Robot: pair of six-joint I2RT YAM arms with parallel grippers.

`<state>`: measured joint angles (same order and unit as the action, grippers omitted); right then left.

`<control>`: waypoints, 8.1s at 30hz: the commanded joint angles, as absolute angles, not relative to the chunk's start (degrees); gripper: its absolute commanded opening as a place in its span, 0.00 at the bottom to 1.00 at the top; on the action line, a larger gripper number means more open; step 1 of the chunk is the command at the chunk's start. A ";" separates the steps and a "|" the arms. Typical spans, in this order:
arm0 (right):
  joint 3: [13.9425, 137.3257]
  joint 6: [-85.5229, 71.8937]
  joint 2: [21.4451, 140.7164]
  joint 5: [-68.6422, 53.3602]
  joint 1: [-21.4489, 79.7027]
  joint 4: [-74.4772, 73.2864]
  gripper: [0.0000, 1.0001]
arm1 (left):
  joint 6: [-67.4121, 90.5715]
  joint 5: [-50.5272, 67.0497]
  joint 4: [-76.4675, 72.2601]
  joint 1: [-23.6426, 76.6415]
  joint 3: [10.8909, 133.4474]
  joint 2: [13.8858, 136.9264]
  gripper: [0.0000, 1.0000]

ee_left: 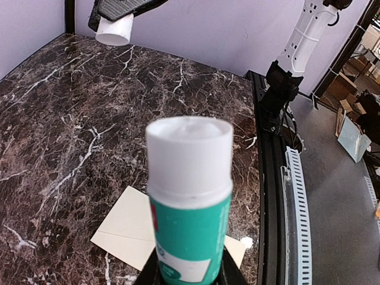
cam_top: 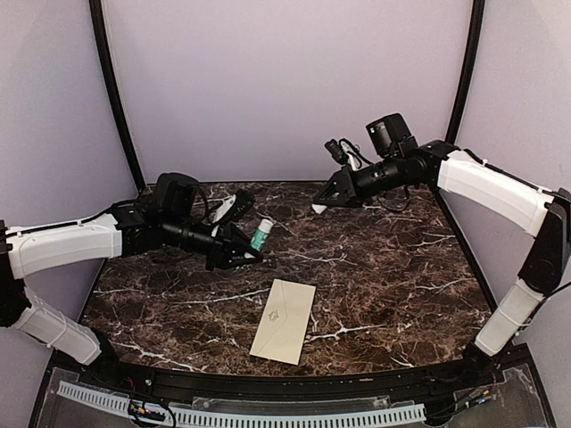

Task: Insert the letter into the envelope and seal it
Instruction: Close the solid glue cap on the solid glue, then place the solid glue at the center of the board.

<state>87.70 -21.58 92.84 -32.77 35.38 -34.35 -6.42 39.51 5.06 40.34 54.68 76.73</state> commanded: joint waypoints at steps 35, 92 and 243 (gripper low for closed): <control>89.25 -25.91 97.59 -48.17 44.63 -24.84 0.06 | -7.99 39.79 6.68 43.32 55.35 79.33 0.00; 89.65 -24.58 98.81 -46.97 47.02 -26.34 0.01 | -7.96 39.96 6.94 44.03 55.52 79.22 0.00; 75.73 -37.85 90.09 -14.75 59.47 -2.44 0.54 | 4.21 51.88 -7.99 40.34 51.32 77.52 0.00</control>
<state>72.60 -37.58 88.03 -19.38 57.89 -6.90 3.14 49.98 -5.72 40.60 52.23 78.56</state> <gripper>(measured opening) 0.579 0.214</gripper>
